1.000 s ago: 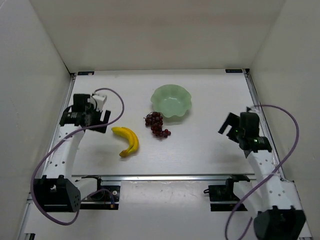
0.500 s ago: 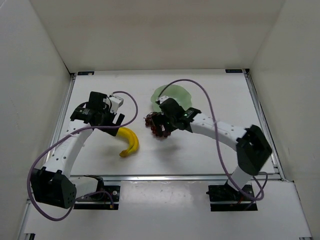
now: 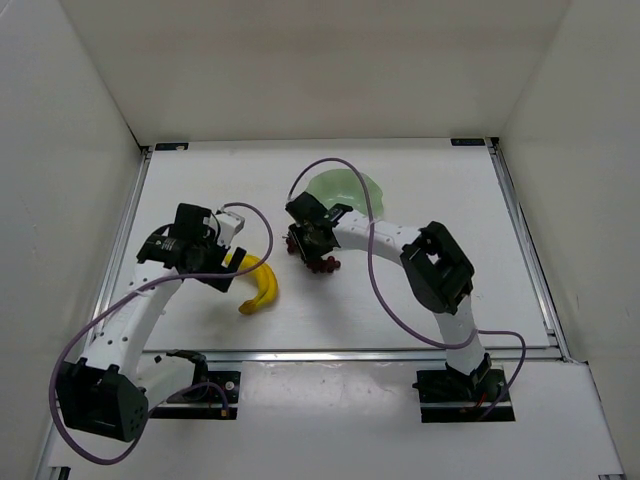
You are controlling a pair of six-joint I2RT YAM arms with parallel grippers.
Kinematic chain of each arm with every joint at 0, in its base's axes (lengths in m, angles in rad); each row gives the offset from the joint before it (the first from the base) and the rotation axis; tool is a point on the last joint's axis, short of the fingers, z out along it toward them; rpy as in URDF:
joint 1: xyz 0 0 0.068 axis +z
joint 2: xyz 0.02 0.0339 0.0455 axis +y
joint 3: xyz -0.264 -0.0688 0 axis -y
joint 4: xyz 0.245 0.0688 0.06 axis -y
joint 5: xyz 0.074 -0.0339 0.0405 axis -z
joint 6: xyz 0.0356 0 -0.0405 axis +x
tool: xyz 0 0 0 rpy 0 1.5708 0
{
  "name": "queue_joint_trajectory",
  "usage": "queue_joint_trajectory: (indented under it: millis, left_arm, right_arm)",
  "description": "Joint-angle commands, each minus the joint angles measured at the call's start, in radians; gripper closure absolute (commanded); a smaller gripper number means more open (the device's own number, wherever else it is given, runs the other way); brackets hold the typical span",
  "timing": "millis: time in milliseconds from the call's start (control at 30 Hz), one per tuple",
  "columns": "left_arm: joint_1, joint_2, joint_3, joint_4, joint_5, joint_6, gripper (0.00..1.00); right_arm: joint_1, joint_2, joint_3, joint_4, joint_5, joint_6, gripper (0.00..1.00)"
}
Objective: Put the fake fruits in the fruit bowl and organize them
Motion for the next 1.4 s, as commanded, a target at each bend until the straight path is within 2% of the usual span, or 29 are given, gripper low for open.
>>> queue_joint_trajectory:
  millis: [0, 100, 200, 367, 467, 533, 633, 767, 833, 900, 933, 967, 1000, 1100, 1267, 1367]
  left_arm:
    - [-0.001, -0.044, -0.035, 0.002, -0.001, 0.048, 0.0]
    - [-0.001, -0.068, -0.068, 0.025, -0.011, 0.106, 0.0]
    - [-0.001, -0.091, -0.077, 0.046, -0.049, 0.168, 0.0]
    - [-0.035, -0.056, -0.086, 0.081, -0.1, 0.231, 0.0]
    - [-0.055, -0.003, -0.059, 0.082, -0.09, 0.222, 0.0]
    - [-0.069, 0.031, -0.034, 0.103, -0.077, 0.221, 0.0]
    - [-0.092, 0.091, -0.034, 0.134, -0.066, 0.221, 0.0]
    - [-0.136, 0.186, 0.027, 0.134, -0.077, 0.211, 0.0]
    - [-0.152, 0.218, 0.042, 0.144, -0.077, 0.211, 0.0]
    - [-0.178, 0.228, 0.055, 0.144, -0.097, 0.237, 0.0]
    - [-0.178, 0.243, 0.065, 0.144, -0.106, 0.246, 0.0]
    - [-0.193, 0.258, 0.066, 0.154, -0.128, 0.246, 0.0]
    - [-0.207, 0.258, 0.078, 0.154, -0.138, 0.261, 0.0]
    - [-0.228, 0.28, 0.087, 0.154, -0.163, 0.3, 0.0]
    - [-0.25, 0.271, 0.098, 0.154, -0.195, 0.359, 0.0]
    - [-0.27, 0.271, 0.098, 0.154, -0.218, 0.434, 0.0]
  right_arm:
    - [-0.001, 0.0, 0.052, -0.021, -0.042, 0.018, 0.66]
    - [-0.001, -0.052, 0.052, -0.042, -0.055, 0.018, 0.89]
    - [-0.024, -0.15, 0.052, -0.042, -0.067, 0.041, 0.96]
    - [-0.127, -0.316, 0.063, -0.042, -0.073, 0.105, 0.96]
    - [-0.22, -0.325, 0.113, -0.051, -0.062, 0.13, 0.96]
    - [-0.286, -0.301, 0.185, -0.079, -0.062, 0.142, 0.96]
    - [-0.345, -0.18, 0.271, -0.117, -0.09, 0.133, 0.96]
    - [-0.376, -0.052, 0.417, -0.189, -0.147, 0.121, 0.94]
    - [-0.386, -0.008, 0.428, -0.198, -0.156, 0.121, 0.91]
    - [-0.397, 0.012, 0.428, -0.198, -0.165, 0.121, 0.77]
    - [-0.397, 0.032, 0.428, -0.189, -0.189, 0.111, 0.63]
    - [-0.397, 0.041, 0.444, -0.189, -0.214, 0.111, 0.37]
    - [-0.408, 0.042, 0.454, -0.189, -0.237, 0.111, 0.23]
    - [-0.408, 0.011, 0.463, -0.205, -0.242, 0.111, 0.01]
    - [-0.428, -0.132, 0.364, -0.196, -0.196, 0.102, 0.01]
    - [-0.448, -0.242, 0.25, -0.162, -0.185, 0.102, 0.01]
